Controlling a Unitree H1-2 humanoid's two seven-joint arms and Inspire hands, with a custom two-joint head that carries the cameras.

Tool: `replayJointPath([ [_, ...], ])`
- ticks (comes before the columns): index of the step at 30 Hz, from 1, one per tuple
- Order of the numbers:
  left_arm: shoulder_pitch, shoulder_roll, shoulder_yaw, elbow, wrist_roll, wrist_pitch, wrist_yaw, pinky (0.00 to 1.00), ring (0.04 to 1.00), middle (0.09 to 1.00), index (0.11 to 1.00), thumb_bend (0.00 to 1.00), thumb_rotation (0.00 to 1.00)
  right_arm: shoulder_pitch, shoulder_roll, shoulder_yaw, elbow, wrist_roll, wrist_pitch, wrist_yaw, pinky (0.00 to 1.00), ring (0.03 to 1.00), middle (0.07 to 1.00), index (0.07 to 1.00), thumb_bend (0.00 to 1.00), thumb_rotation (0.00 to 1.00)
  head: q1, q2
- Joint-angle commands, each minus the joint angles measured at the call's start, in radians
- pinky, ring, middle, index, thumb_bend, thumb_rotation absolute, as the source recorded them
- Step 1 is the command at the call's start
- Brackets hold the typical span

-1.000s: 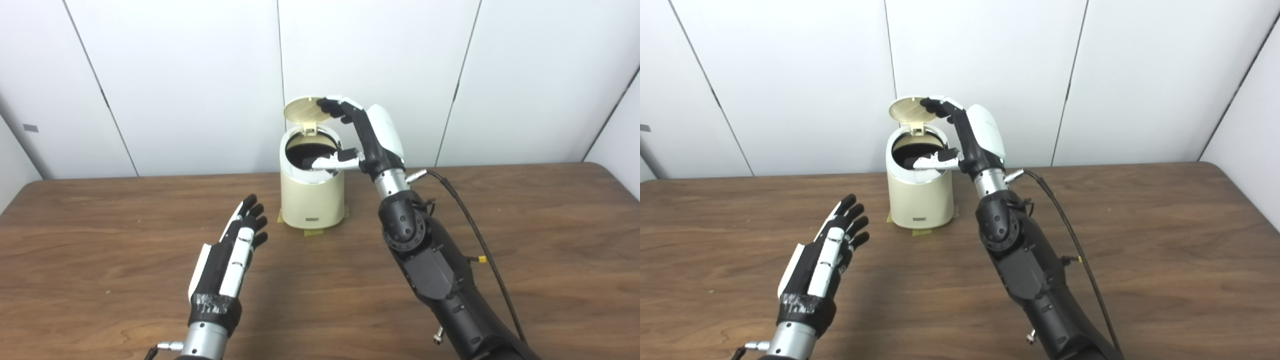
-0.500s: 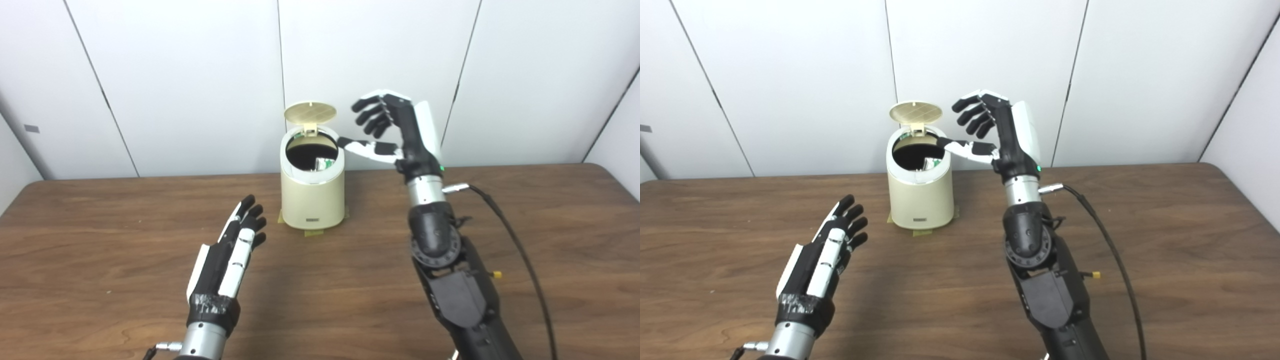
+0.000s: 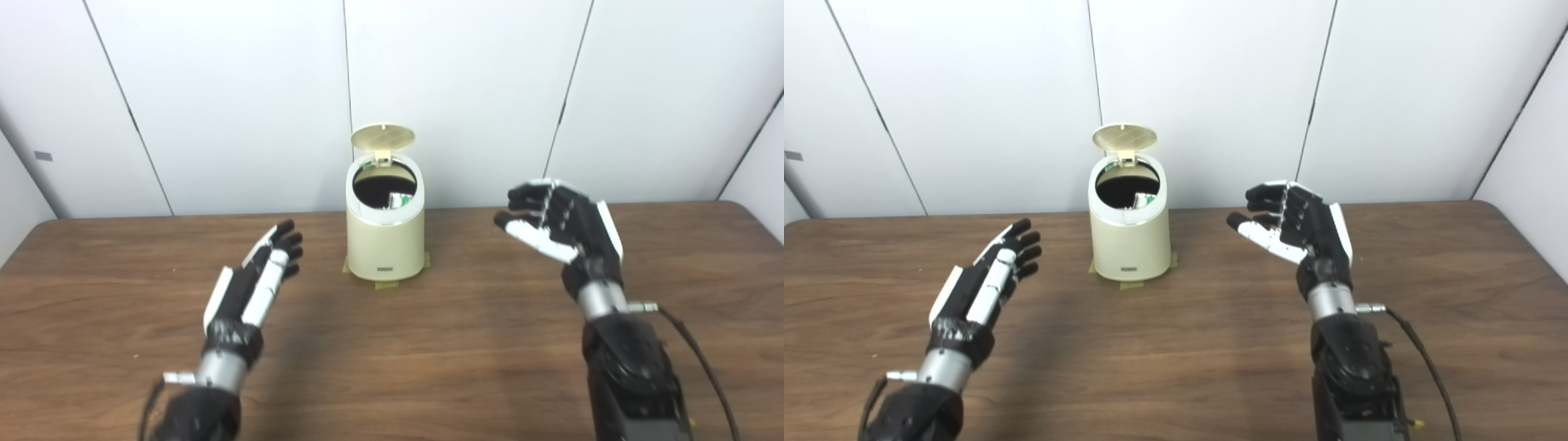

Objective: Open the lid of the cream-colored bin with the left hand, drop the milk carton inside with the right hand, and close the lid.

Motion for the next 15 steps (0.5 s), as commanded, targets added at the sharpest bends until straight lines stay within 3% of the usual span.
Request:
replayJointPath([
  [1,-0.131,0.035,-0.002,0.020,0.008,-0.002,-0.024,0.88,0.884,0.893,0.925,0.38,0.79,0.004,0.027,-0.004,-0.052,0.064,-0.018,0.018,0.67,0.728,0.748,0.739,0.59,0.42,-0.001,0.002],
  [3,-0.212,0.072,-0.015,0.078,0.014,0.001,-0.045,0.91,0.909,0.914,0.935,0.40,0.82,0.053,0.047,0.010,-0.070,0.076,-0.037,0.015,0.67,0.745,0.770,0.755,0.55,0.40,-0.002,0.002],
  [7,-0.342,0.093,-0.035,0.189,0.018,-0.015,-0.064,0.92,0.926,0.927,0.919,0.38,0.81,0.111,0.078,0.034,-0.083,0.064,-0.038,-0.009,0.71,0.775,0.801,0.788,0.50,0.52,0.004,-0.003],
  [11,-0.474,0.127,-0.079,0.307,0.056,-0.034,-0.103,0.91,0.929,0.930,0.919,0.38,0.87,0.163,0.085,0.063,-0.055,0.003,-0.110,-0.028,0.73,0.796,0.814,0.827,0.42,0.71,0.014,-0.008],
  [15,-0.554,0.139,-0.110,0.395,0.085,-0.064,-0.127,0.91,0.929,0.925,0.918,0.40,0.88,0.197,0.091,0.075,-0.032,-0.004,-0.179,-0.033,0.76,0.824,0.835,0.862,0.45,0.80,0.014,-0.014],
])
